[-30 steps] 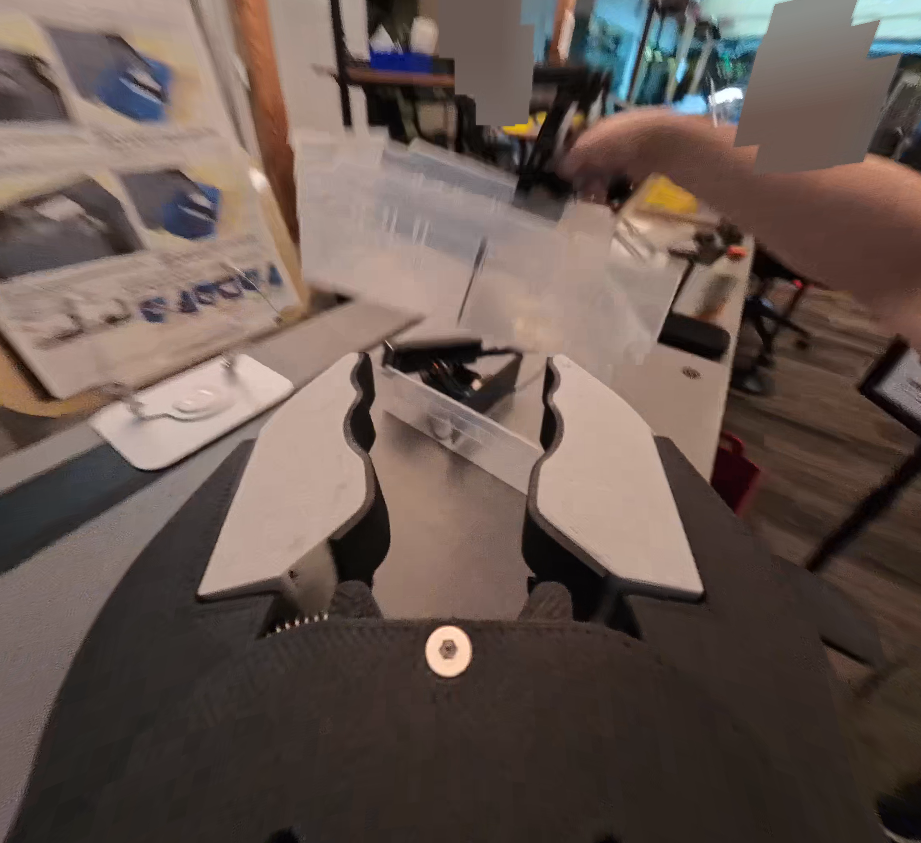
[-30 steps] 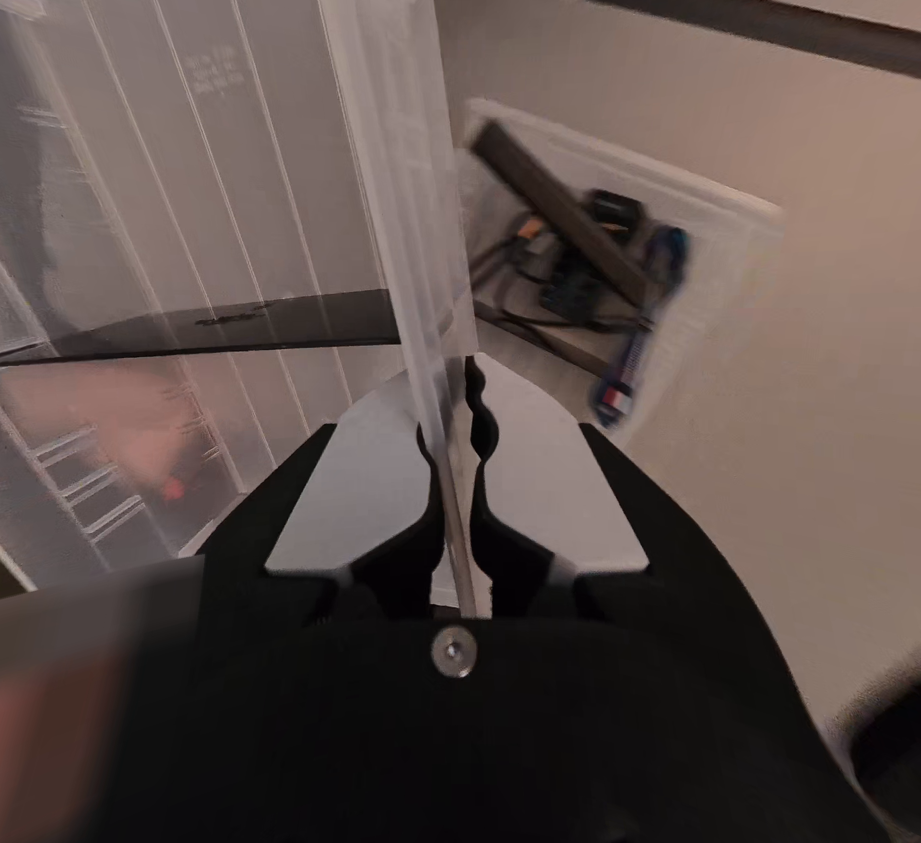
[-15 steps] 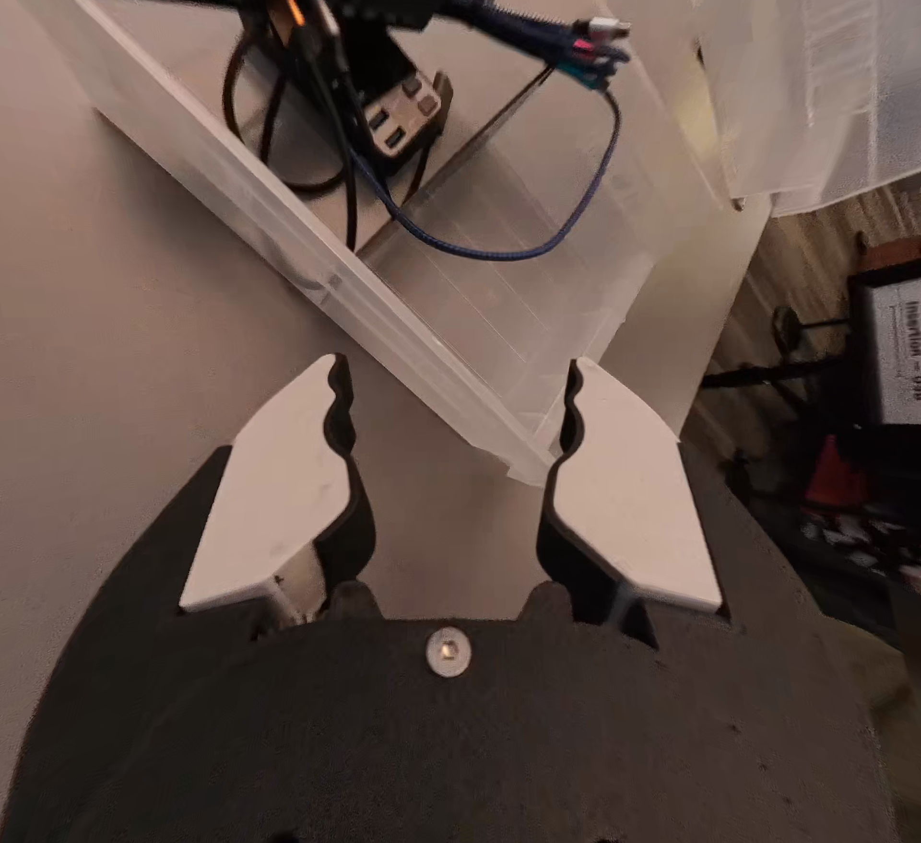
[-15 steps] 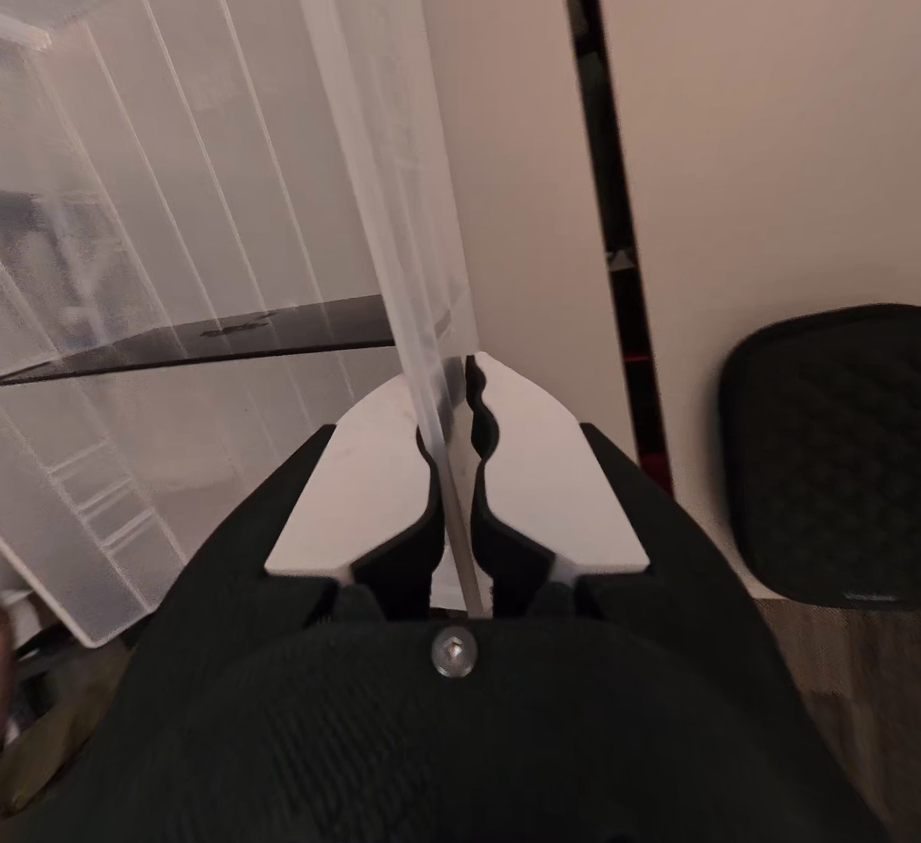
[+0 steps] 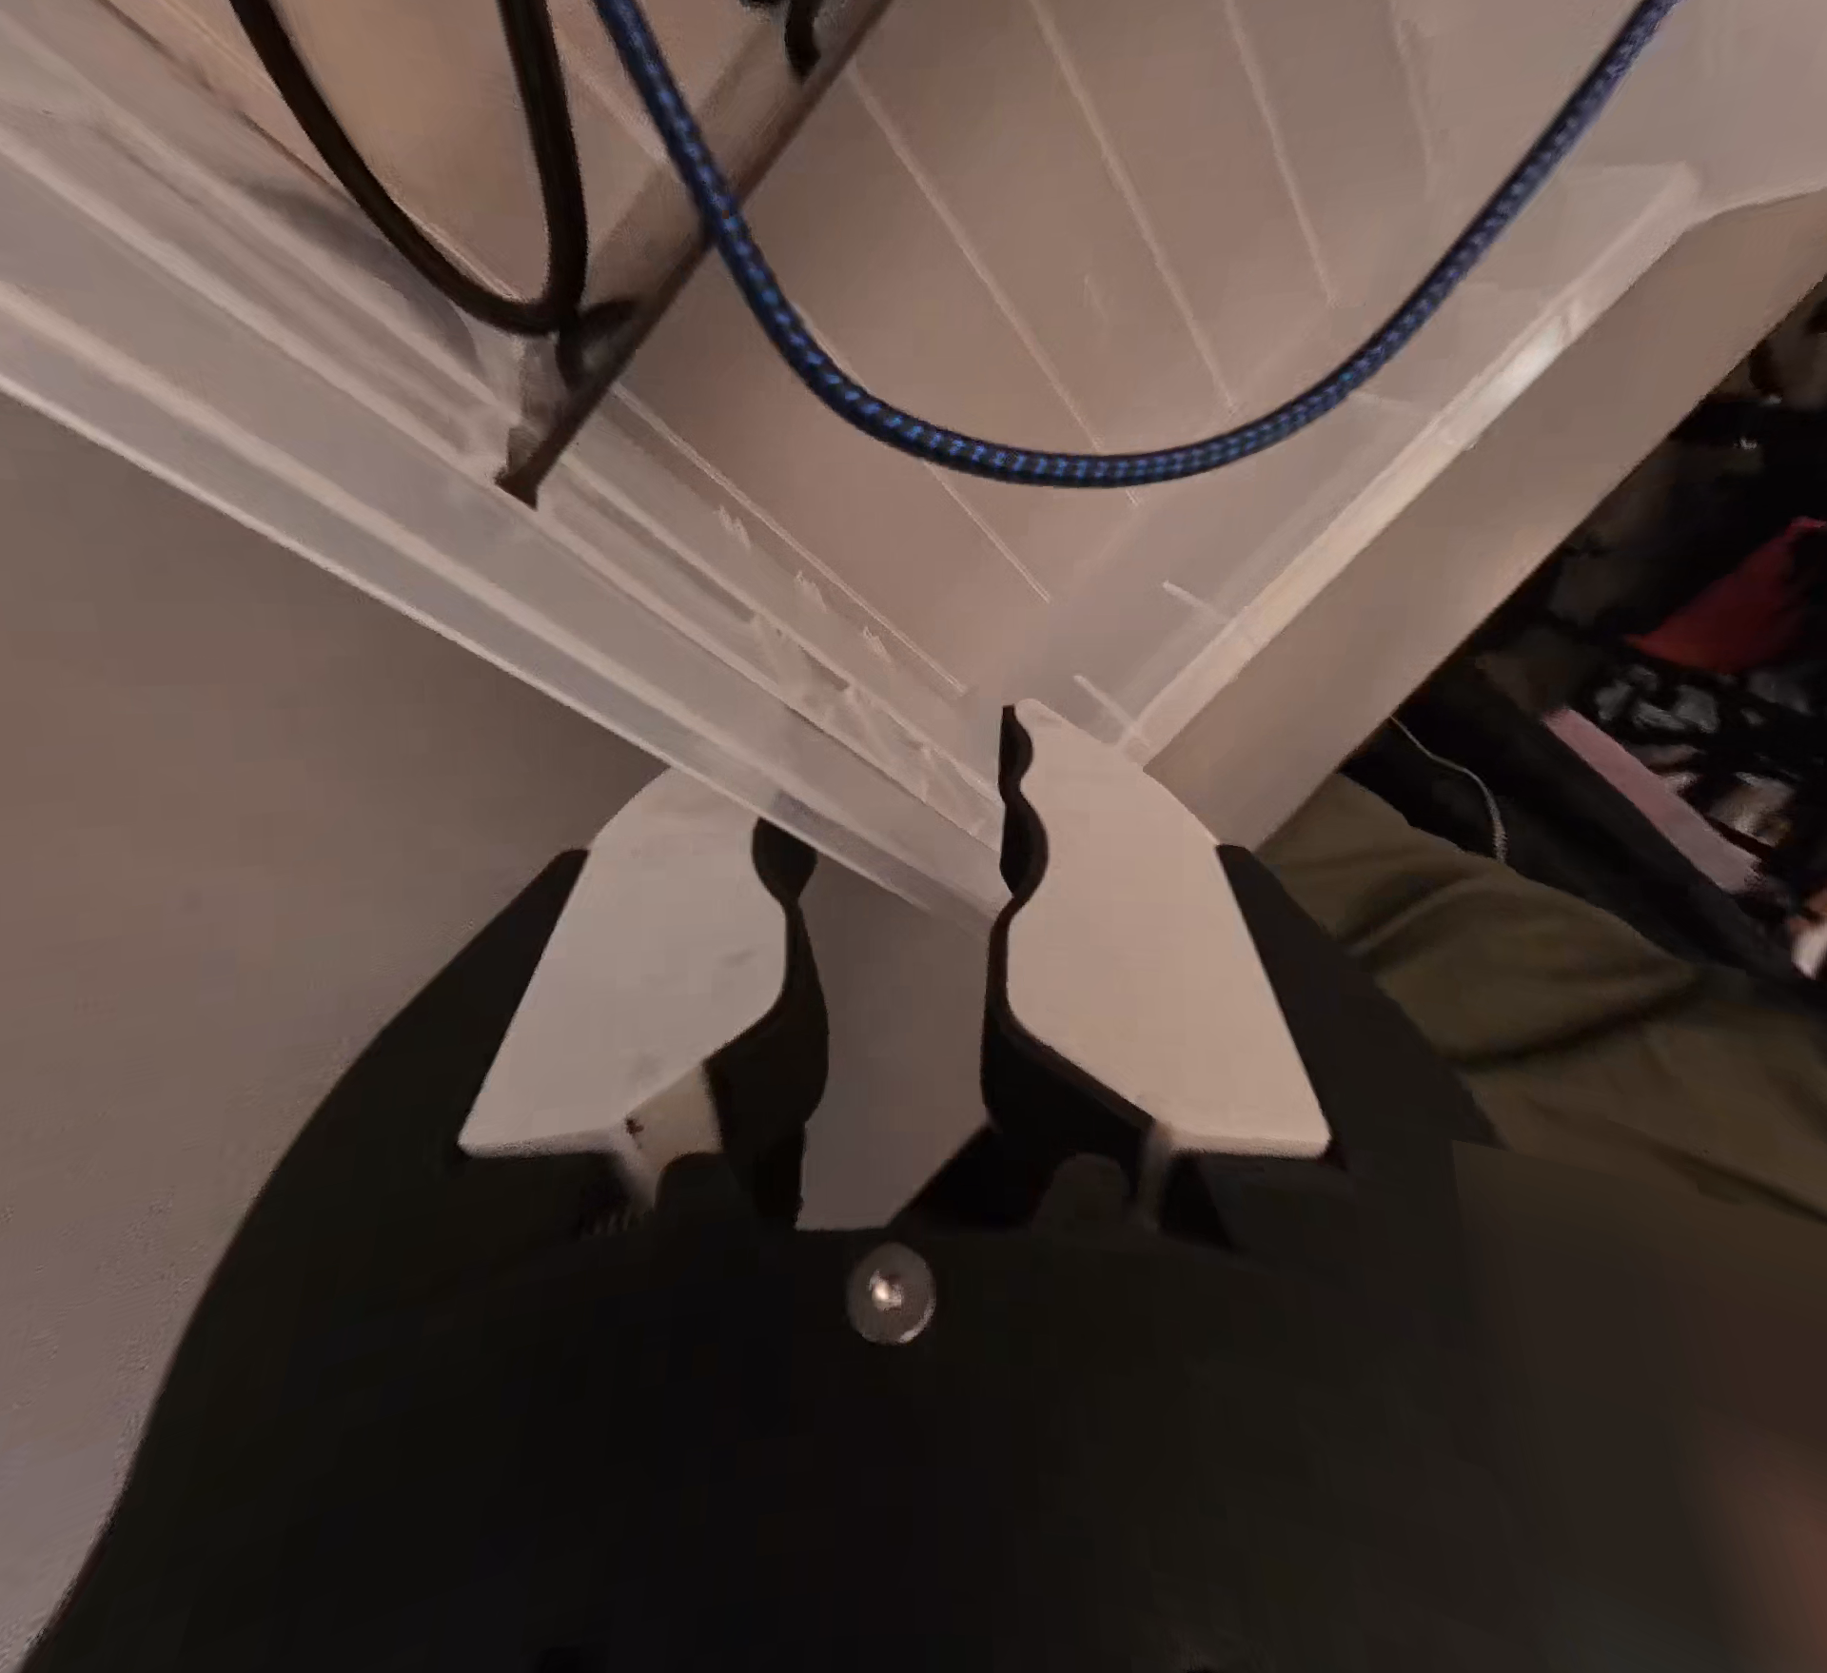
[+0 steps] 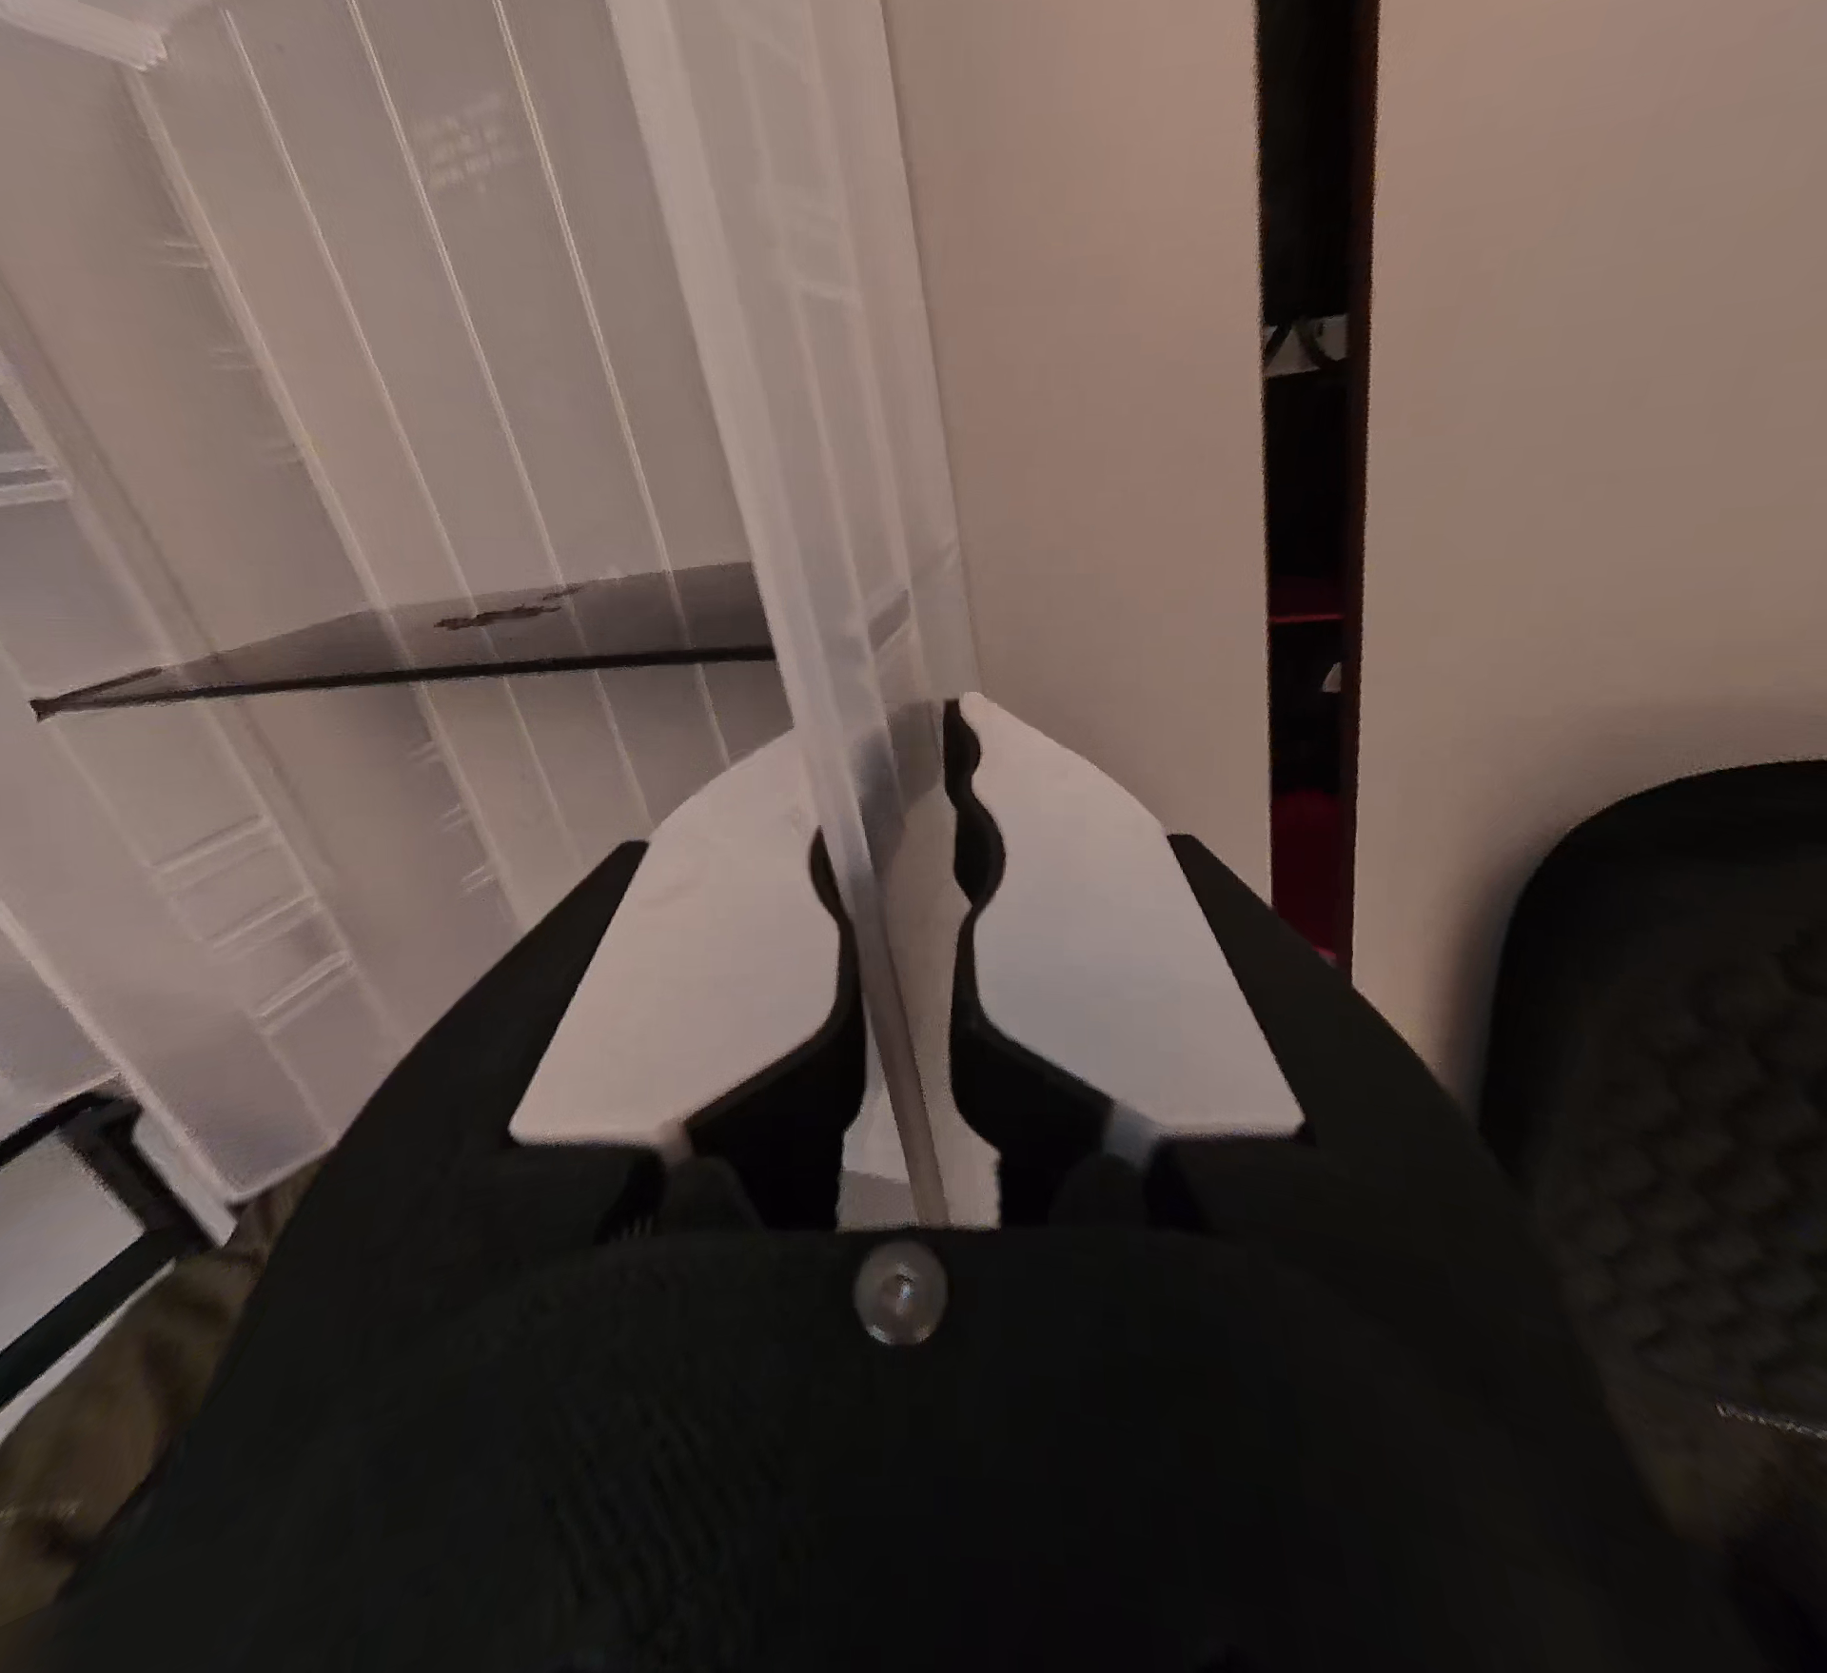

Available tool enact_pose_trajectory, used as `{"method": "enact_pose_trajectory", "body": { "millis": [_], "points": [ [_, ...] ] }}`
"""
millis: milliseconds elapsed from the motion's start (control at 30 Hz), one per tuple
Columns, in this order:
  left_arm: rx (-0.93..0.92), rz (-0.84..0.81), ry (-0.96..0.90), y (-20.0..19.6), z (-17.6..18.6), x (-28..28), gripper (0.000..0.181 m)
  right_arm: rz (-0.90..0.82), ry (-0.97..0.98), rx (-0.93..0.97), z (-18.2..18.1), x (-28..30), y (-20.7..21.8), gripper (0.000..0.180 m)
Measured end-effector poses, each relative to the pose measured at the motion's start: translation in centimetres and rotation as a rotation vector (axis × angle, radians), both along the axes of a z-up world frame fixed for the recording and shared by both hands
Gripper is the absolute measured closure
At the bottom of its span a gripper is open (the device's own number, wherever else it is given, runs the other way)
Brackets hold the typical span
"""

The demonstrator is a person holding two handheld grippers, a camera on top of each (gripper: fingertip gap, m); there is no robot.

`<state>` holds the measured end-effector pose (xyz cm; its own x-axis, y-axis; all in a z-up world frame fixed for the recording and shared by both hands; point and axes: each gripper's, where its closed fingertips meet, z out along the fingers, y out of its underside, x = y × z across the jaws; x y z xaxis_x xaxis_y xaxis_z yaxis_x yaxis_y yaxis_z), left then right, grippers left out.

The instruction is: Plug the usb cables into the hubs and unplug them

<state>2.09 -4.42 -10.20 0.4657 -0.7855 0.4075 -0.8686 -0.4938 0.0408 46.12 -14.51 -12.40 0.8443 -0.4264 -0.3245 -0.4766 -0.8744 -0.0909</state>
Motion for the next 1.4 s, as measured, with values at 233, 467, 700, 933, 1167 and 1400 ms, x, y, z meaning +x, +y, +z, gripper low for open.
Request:
{"method": "enact_pose_trajectory", "body": {
  "millis": [233, 467, 700, 933, 1167, 1400],
  "points": [
    [0.116, 0.074, 0.122, 5.7, -0.3, -5.5, 0.172, 0.022, -0.076, 0.242, 3.6, 1.1, 1.4, 0.144],
    [0.244, 0.244, -0.006, 12.3, -0.2, -14.5, 0.172, 0.089, -0.24, 0.338, 5.7, 0.1, 0.7, 0.141],
    [0.268, 0.489, 0.026, 14.5, 0.0, -32.3, 0.172, 0.136, -0.303, 0.18, 1.9, 1.7, -1.8, 0.141],
    [0.419, 0.685, 0.13, 15.6, 0.2, -48.7, 0.177, 0.121, -0.168, 0.169, 0.6, 0.0, -1.8, 0.168],
    [0.454, 0.766, 0.131, 16.0, 0.3, -55.5, 0.177, 0.17, -0.228, 0.006, 0.4, 0.1, -3.5, 0.173],
    [0.546, 0.679, 0.097, 17.3, 0.2, -56.8, 0.177, 0.094, -0.228, -0.005, 0.4, 0.6, -3.8, 0.173]
  ]
}}
